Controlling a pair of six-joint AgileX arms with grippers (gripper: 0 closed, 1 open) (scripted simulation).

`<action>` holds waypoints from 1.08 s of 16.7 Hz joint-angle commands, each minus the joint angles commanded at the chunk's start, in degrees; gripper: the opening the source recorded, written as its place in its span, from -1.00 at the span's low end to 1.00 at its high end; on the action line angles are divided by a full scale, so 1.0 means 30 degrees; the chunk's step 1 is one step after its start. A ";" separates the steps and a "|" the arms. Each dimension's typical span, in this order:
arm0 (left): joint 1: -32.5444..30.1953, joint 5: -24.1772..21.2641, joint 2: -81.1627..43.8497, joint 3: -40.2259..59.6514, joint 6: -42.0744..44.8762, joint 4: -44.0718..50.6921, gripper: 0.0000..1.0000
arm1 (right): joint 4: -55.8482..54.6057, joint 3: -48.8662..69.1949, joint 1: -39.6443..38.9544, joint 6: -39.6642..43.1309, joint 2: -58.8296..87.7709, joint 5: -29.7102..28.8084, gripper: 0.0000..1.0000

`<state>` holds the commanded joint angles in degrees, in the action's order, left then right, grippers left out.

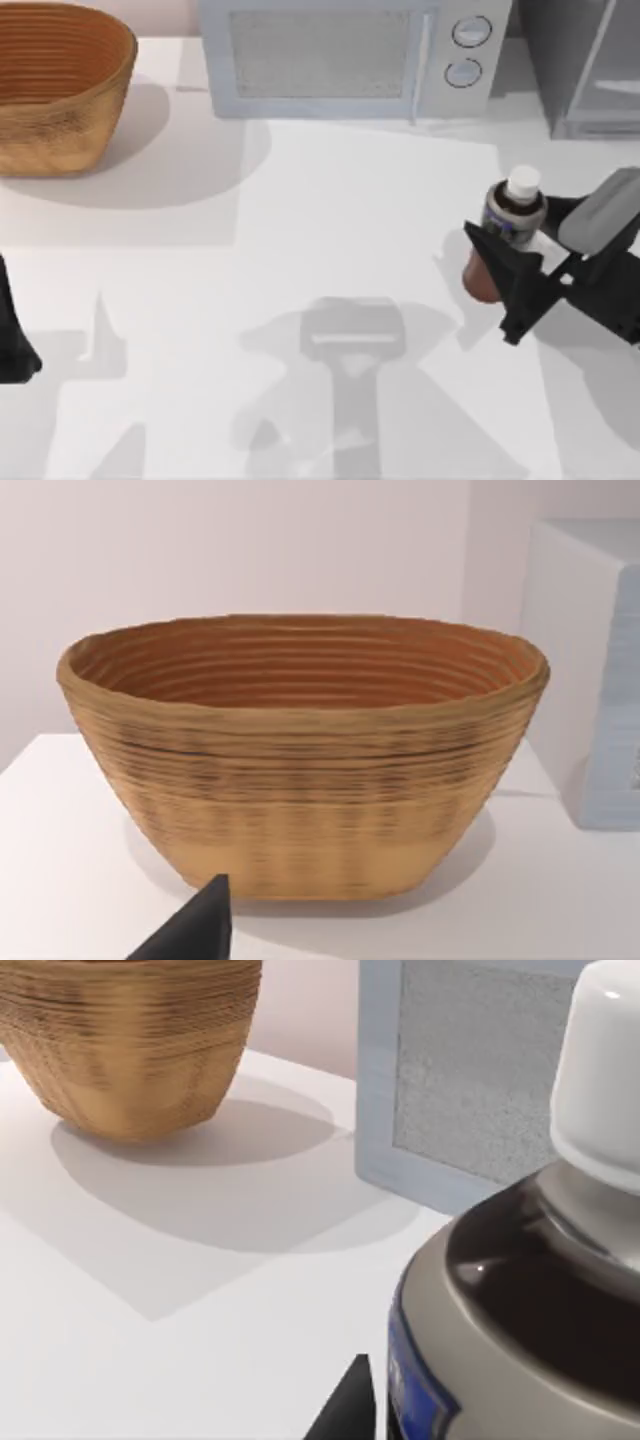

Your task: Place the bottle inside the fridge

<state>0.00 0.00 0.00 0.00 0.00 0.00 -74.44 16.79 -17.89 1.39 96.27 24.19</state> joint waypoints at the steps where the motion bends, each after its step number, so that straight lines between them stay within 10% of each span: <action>1: 0.0000 0.0000 0.0000 0.0000 0.0000 0.0000 1.00 | 0.0561 -0.0103 0.0136 -0.0017 -0.0801 -0.0187 -0.98; 18: 0.0000 0.0000 0.0000 0.0000 0.0000 0.0000 1.00 | 2.1611 -0.5073 0.5182 -0.0273 -2.8382 -0.6983 -0.98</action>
<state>0.00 0.00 0.00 0.00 0.00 0.00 -9.60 1.57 -2.34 0.57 11.12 3.24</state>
